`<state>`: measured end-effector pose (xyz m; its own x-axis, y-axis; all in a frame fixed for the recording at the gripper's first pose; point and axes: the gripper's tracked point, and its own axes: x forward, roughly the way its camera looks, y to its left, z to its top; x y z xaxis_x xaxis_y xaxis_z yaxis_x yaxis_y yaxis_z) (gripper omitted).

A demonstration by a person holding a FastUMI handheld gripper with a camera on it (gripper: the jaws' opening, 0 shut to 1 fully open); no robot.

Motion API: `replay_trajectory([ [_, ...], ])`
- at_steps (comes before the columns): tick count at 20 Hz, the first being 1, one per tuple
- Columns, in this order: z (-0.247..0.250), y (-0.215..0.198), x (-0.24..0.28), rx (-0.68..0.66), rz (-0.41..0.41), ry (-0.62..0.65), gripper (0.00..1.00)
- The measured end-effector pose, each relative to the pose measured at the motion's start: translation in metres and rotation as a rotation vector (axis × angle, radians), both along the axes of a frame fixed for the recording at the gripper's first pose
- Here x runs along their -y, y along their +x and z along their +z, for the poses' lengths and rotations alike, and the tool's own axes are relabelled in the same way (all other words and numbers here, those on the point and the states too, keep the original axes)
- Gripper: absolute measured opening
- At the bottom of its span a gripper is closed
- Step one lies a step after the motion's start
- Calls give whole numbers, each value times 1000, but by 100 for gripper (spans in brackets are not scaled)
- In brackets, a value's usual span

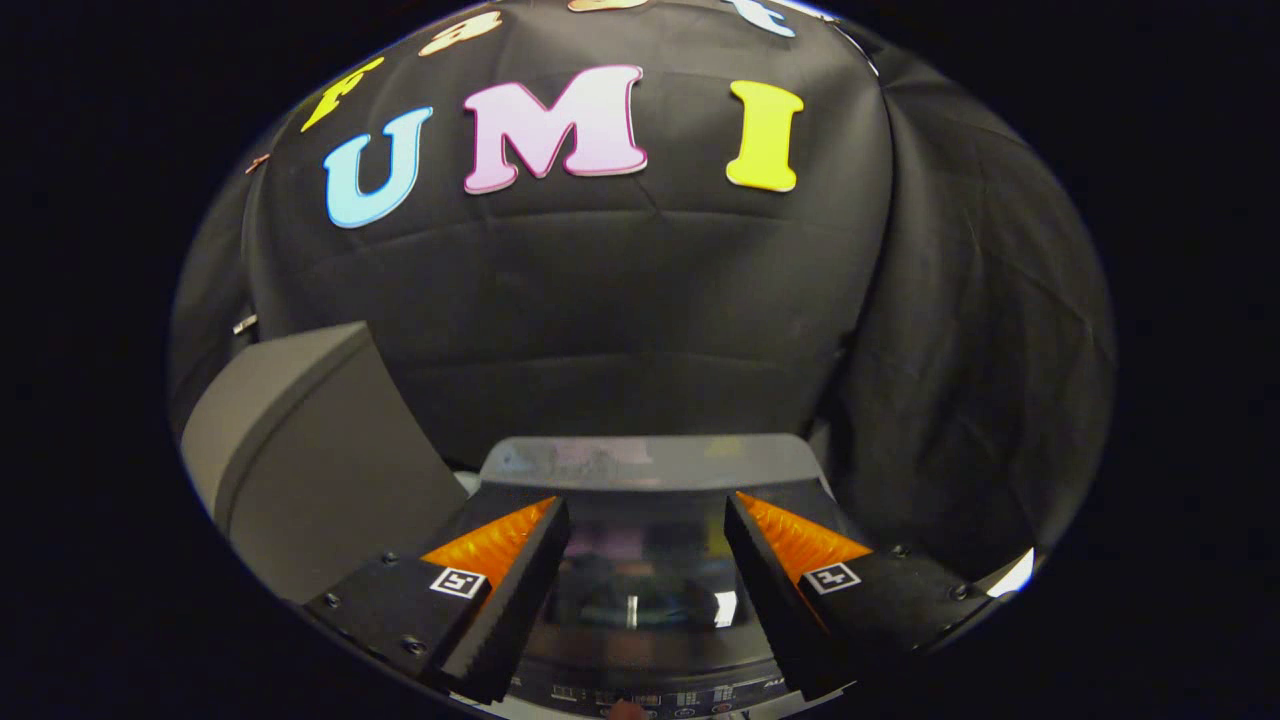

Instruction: Put the clothes into the washing machine and then close the washing machine lid.

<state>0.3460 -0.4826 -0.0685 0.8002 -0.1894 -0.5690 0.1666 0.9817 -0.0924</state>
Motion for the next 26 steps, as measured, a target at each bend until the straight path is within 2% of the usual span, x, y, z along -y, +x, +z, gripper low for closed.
replay_trajectory([
  [8,-52,1,-4,-109,-21,12,99],
  [13,-47,1,-9,-107,-17,29,99],
  [16,-11,7,-16,-11,2,38,99],
  [26,190,5,-51,427,91,-38,99],
])
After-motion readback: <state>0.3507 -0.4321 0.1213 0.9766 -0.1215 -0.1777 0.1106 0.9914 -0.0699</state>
